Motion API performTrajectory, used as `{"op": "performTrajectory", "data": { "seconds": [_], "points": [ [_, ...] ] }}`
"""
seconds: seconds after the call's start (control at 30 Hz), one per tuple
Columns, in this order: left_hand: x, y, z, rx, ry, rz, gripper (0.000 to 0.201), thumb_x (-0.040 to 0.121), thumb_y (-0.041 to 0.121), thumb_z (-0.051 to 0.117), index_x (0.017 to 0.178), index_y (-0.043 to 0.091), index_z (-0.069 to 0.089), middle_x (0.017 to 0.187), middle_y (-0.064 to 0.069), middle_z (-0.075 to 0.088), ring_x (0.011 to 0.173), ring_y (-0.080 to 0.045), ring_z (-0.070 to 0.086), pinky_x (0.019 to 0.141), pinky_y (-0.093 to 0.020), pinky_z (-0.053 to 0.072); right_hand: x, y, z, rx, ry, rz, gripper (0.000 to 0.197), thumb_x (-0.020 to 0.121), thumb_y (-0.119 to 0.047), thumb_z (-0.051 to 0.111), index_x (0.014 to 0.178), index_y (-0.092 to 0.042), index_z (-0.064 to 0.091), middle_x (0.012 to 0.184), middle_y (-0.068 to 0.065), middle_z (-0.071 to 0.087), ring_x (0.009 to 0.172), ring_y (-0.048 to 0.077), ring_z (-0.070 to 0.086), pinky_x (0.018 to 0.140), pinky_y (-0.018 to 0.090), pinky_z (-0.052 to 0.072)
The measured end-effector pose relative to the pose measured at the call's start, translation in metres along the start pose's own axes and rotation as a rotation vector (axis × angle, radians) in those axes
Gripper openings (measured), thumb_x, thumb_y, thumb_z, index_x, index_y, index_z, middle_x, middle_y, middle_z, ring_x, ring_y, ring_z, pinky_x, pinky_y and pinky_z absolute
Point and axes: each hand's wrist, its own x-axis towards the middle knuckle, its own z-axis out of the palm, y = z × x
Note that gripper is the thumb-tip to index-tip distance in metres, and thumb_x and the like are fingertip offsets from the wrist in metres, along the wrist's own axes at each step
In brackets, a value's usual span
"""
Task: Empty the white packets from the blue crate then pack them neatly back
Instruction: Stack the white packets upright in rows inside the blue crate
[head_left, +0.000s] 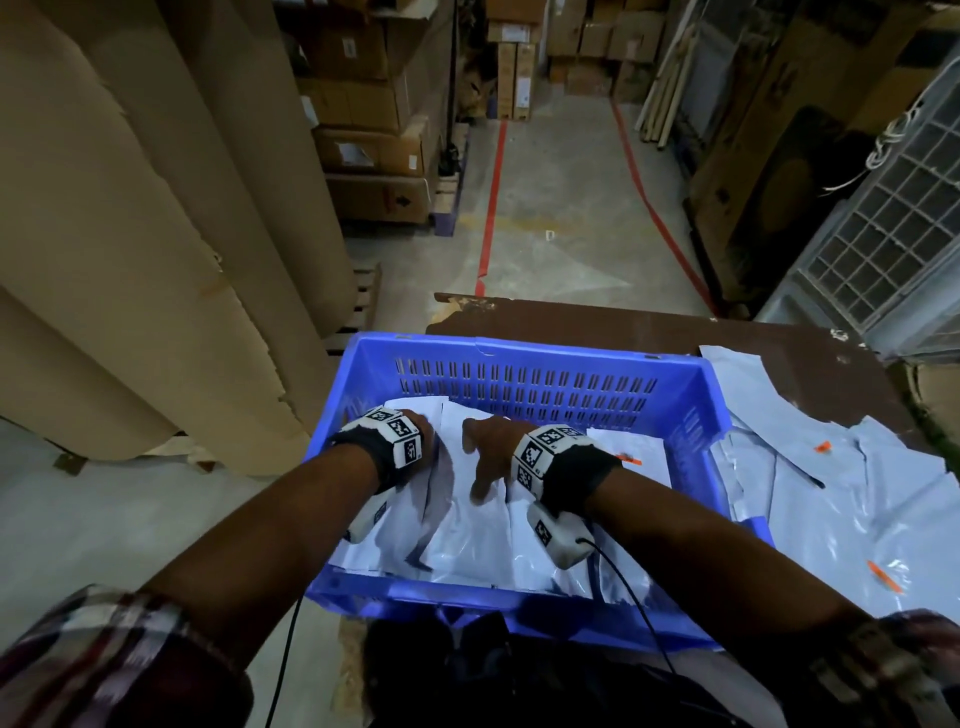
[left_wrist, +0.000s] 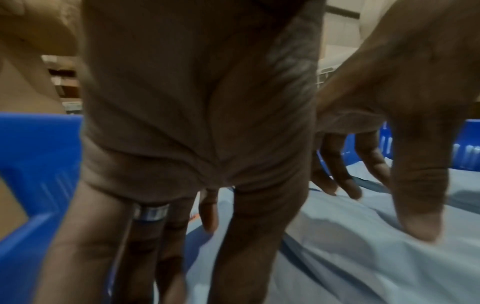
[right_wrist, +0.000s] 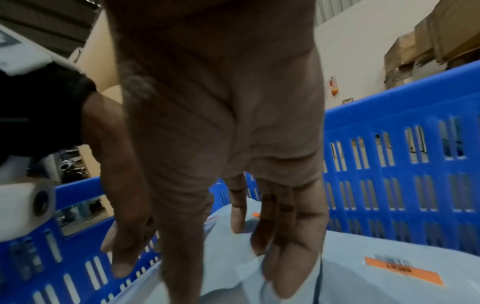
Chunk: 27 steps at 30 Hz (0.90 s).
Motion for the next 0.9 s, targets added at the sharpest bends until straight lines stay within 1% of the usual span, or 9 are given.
{"op": "performTrajectory", "data": {
  "seconds": [0.07,0.2,0.23,0.3,0.37,0.57,0.67,0.77,0.9],
  "points": [
    [0.008,-0.001,-0.003,-0.052,-0.128,0.023,0.012,0.061,0.012,0.079,0.064,0.016,0.068,0.075,-0.002,0.070,0.071,-0.022,0.068,0.076,-0.035,0.059,0.003,0.002,0.005,0.078,-0.029,0.014,0.067,0.065,-0.024,0.092,0.115,-0.017,0.047,0.102,0.002,0.056,0.060,0.017,0.058,0.062,0.039,0.058],
    [0.051,-0.006,0.017,-0.144,-0.265,0.060,0.030,0.039,0.015,0.088,0.045,0.036,0.067,0.070,0.005,0.066,0.082,-0.022,0.072,0.082,-0.042,0.060,0.011,-0.003,0.015,0.068,-0.050,-0.004,0.103,0.066,-0.024,0.092,0.145,-0.014,0.026,0.127,0.016,0.055,0.058,0.015,0.049,0.054,0.034,0.049],
    [0.057,-0.007,0.022,-0.145,-0.269,0.064,0.030,0.036,0.017,0.088,0.050,0.036,0.068,0.073,0.005,0.067,0.082,-0.022,0.072,0.081,-0.043,0.061,0.013,-0.005,0.017,0.057,-0.047,-0.011,0.117,0.066,-0.024,0.092,0.152,-0.016,0.013,0.136,0.018,0.050,0.065,0.020,0.053,0.057,0.034,0.049],
    [0.041,-0.005,0.021,-0.128,-0.248,0.079,0.034,0.037,0.022,0.086,0.067,0.031,0.073,0.080,0.002,0.071,0.079,-0.023,0.072,0.077,-0.041,0.061,0.016,-0.007,0.021,0.016,-0.036,-0.025,0.132,0.066,-0.029,0.092,0.156,-0.017,-0.004,0.149,0.018,0.039,0.106,0.030,0.061,0.076,0.037,0.049],
    [0.033,-0.005,0.021,-0.138,-0.208,0.078,0.037,0.040,0.023,0.083,0.076,0.025,0.074,0.079,0.001,0.073,0.076,-0.023,0.071,0.073,-0.037,0.060,0.020,-0.006,0.022,-0.015,-0.030,-0.021,0.136,0.065,-0.032,0.092,0.157,-0.015,-0.007,0.156,0.018,0.029,0.137,0.032,0.043,0.095,0.042,0.045],
    [0.043,-0.014,0.033,-0.190,-0.240,0.082,0.040,0.030,0.017,0.078,0.066,0.033,0.078,0.069,0.004,0.073,0.068,-0.021,0.073,0.072,-0.041,0.063,0.022,-0.006,0.017,-0.052,-0.014,0.012,0.133,0.064,-0.029,0.093,0.157,-0.011,-0.001,0.158,0.020,0.024,0.144,0.033,0.032,0.107,0.042,0.039],
    [0.032,-0.013,0.027,-0.200,-0.188,0.093,0.033,0.033,0.015,0.080,0.065,0.020,0.075,0.071,0.001,0.071,0.074,-0.025,0.073,0.075,-0.043,0.062,0.022,-0.014,0.015,-0.125,0.028,0.029,0.113,0.064,-0.033,0.092,0.149,-0.012,0.021,0.144,0.023,0.034,0.126,0.040,0.049,0.090,0.044,0.050],
    [0.016,-0.014,0.016,-0.210,-0.088,0.102,0.020,0.058,0.020,0.077,0.070,0.017,0.061,0.072,0.005,0.063,0.086,-0.023,0.069,0.076,-0.031,0.056,0.020,-0.027,0.013,-0.187,0.113,-0.011,0.100,0.063,-0.043,0.090,0.139,-0.014,0.032,0.134,0.019,0.038,0.118,0.038,0.052,0.083,0.041,0.048],
    [0.023,-0.020,0.004,-0.249,-0.245,0.107,0.031,0.037,0.024,0.091,0.064,0.020,0.077,0.064,0.004,0.072,0.074,-0.019,0.073,0.076,-0.040,0.062,0.024,-0.033,0.018,-0.201,0.063,-0.016,0.108,0.055,-0.051,0.091,0.140,-0.017,0.035,0.135,0.016,0.036,0.122,0.037,0.046,0.090,0.041,0.046]
  ]
}}
